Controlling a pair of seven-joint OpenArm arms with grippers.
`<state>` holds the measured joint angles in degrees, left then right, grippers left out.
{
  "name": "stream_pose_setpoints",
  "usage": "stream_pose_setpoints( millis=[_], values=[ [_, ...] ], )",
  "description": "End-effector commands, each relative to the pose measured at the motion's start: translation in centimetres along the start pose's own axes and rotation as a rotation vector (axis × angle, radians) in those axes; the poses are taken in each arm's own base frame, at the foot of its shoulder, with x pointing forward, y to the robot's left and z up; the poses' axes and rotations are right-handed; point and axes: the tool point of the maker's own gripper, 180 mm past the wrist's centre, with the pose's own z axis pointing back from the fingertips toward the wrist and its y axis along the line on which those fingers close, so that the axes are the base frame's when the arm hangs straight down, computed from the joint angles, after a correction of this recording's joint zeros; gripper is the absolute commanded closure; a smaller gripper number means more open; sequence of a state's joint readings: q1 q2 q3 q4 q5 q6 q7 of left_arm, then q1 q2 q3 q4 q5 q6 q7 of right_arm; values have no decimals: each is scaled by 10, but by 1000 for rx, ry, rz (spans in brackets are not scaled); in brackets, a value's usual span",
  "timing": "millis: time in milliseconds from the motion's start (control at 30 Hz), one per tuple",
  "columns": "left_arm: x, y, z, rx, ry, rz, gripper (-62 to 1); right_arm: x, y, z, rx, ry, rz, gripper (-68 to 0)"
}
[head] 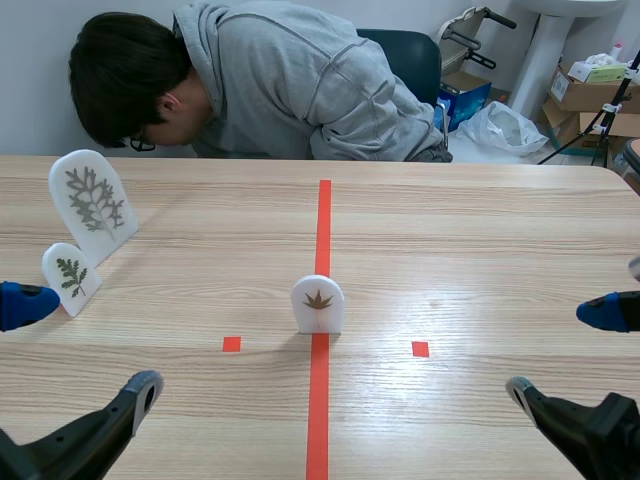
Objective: Do the leaf sorting experiment
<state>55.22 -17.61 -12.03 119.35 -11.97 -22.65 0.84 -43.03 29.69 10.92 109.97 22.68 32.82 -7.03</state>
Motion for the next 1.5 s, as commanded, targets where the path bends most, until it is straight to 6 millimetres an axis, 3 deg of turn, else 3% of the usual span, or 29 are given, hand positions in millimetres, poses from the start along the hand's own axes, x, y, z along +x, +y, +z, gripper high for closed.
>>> stream_pose_setpoints(
  millis=[0, 467, 800, 1167, 1467],
  values=[
    [7, -1, -1, -6, -27, 2, -623, 10, -7, 0, -19, -30, 13, -578],
    [7, -1, -1, -6, -26, 2, -623, -2, -12, -2, -29, 56, 23, -578],
    [6, -1, -1, -5, -26, 3, -623, 10, -28, -10, -65, 55, 102, -578],
    [-4, 2, -1, 2, -1, 12, -623, 21, -36, -84, 82, 70, 243, -578],
    [-11, 4, -2, 6, 24, 15, -623, 35, -19, -144, 222, 65, 275, -578]
  ],
)
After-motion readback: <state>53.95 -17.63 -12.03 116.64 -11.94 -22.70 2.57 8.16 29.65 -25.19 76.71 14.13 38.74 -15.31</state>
